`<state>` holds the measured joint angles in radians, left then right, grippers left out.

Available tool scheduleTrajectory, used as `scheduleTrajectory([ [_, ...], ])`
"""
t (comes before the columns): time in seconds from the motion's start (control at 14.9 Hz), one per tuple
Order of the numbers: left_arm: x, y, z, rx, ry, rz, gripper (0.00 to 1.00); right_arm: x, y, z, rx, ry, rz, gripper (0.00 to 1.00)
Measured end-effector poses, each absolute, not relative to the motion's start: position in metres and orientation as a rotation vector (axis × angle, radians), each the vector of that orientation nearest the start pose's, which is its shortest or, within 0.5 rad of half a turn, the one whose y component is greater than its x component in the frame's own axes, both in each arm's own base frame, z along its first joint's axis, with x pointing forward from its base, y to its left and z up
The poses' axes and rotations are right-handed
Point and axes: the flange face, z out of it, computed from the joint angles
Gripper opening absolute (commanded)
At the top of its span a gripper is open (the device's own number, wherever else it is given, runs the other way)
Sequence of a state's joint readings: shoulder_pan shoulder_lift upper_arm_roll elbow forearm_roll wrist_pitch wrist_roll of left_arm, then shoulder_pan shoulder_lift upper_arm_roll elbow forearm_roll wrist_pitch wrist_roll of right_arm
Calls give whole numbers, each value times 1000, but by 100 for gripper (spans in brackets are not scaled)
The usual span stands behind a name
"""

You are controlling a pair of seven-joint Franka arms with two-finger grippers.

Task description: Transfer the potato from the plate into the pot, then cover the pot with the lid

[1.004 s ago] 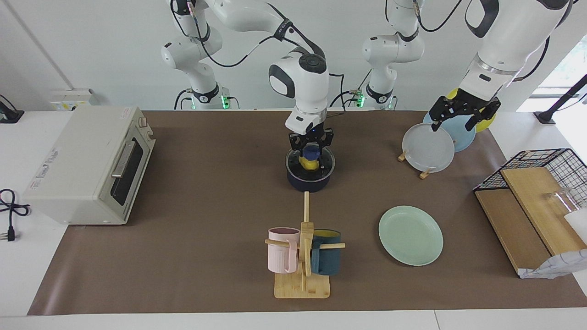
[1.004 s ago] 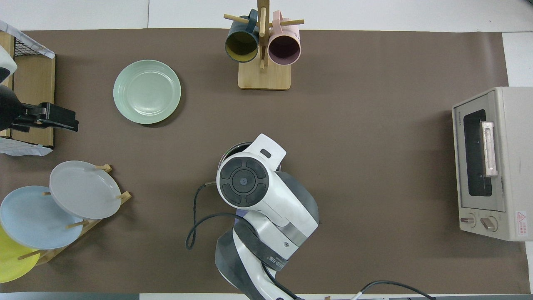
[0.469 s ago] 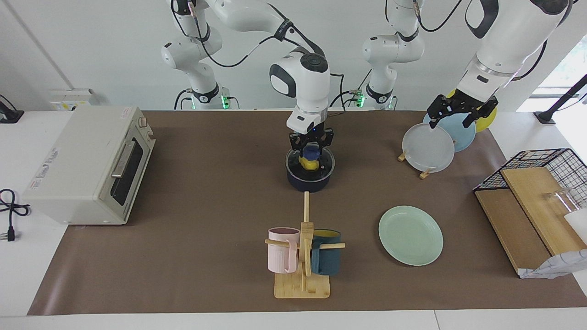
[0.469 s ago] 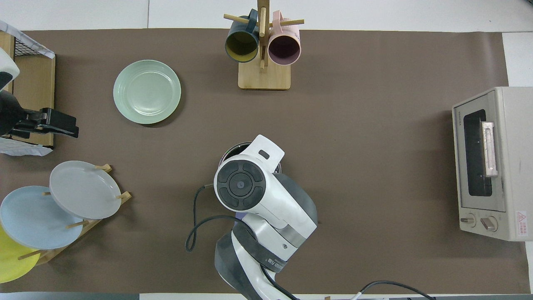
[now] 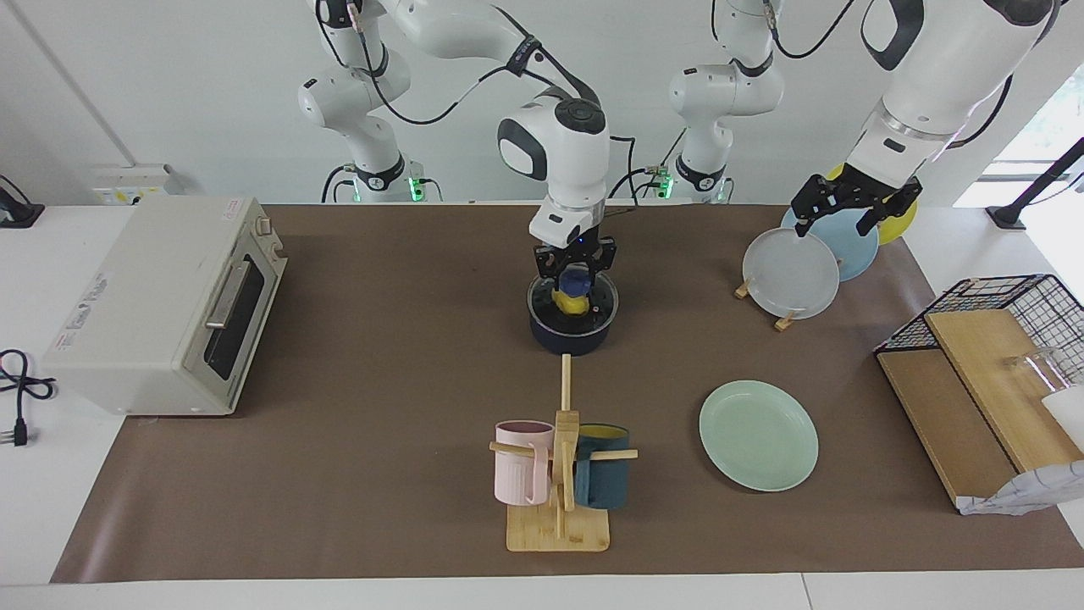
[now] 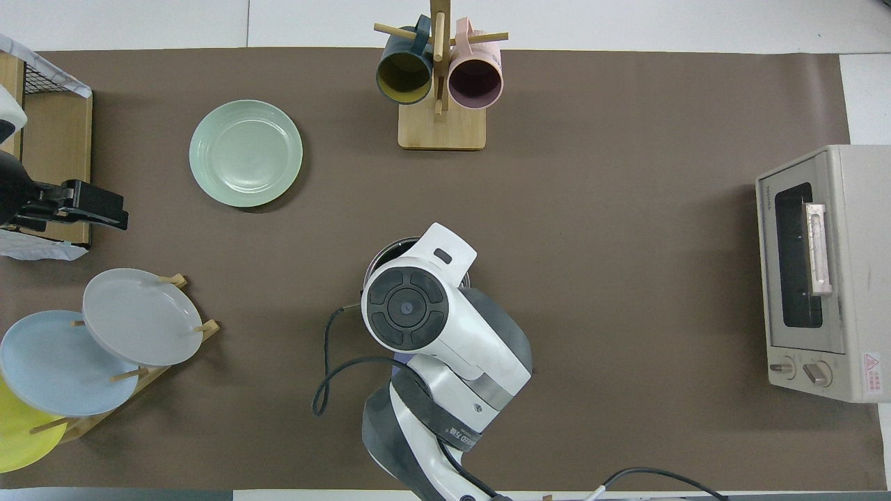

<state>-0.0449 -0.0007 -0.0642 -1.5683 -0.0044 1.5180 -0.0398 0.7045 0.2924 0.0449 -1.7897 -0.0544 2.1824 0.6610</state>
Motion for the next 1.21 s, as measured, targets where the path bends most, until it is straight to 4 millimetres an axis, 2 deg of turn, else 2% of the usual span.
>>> scheduleTrajectory([
  [0.27,545,-60,622,-3139,108,78,100,480,430,397,-3105,-164,-149,100],
  [0.4,545,-60,622,-3139,108,78,100,483,427,408,-3113,-152,-141,100],
  [0.6,545,-60,622,-3139,108,78,100,498,414,449,-3123,-98,-140,100],
  [0.8,545,-60,622,-3139,108,78,100,515,386,496,-3151,-11,-103,100],
  [0.94,545,-60,622,-3139,108,78,100,523,359,523,-3168,22,-76,100],
  [1.0,545,-60,622,-3139,108,78,100,527,338,535,-3182,23,-52,100],
  [1.07,545,-60,622,-3139,108,78,100,532,310,547,-3196,24,-21,100],
  [1.21,545,-60,622,-3139,108,78,100,543,240,572,-3213,0,40,100],
])
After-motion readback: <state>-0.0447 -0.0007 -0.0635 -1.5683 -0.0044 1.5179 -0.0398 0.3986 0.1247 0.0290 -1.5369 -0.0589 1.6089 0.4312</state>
